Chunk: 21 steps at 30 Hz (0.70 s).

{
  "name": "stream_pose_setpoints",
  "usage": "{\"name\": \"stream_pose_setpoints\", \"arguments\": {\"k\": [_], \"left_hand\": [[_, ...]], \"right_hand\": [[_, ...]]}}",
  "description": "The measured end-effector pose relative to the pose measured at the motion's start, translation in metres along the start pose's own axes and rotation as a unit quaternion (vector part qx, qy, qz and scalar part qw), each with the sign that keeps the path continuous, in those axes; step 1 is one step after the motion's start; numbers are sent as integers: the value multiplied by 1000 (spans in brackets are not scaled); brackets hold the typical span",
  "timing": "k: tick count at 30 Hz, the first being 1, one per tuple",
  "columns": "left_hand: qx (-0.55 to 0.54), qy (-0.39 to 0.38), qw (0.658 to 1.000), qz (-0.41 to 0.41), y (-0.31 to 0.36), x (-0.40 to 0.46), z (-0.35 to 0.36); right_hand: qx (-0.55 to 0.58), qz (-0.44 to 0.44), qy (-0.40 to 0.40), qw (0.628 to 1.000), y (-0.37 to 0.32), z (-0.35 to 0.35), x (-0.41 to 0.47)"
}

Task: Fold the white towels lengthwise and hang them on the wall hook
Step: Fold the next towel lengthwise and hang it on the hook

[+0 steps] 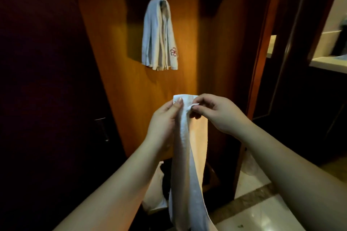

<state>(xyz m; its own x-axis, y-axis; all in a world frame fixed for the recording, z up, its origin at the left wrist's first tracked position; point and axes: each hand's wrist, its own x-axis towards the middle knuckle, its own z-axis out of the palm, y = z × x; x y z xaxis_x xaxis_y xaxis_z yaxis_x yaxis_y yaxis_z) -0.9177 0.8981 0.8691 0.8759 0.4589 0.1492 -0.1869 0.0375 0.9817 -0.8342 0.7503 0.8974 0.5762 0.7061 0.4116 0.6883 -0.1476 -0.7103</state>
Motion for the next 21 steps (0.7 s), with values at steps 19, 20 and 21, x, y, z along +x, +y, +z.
{"name": "stream_pose_setpoints", "arguments": {"k": [19, 20, 21], "left_hand": [[-26, -80, 995, 59, 12, -6, -49], [-8, -70, 995, 68, 12, -6, -47], [7, -57, 995, 77, 10, -6, -45]], "right_hand": [[28, 19, 70, 997, -40, 48, 33], [37, 24, 67, 997, -40, 46, 33], [44, 30, 62, 997, -39, 43, 33]]}}
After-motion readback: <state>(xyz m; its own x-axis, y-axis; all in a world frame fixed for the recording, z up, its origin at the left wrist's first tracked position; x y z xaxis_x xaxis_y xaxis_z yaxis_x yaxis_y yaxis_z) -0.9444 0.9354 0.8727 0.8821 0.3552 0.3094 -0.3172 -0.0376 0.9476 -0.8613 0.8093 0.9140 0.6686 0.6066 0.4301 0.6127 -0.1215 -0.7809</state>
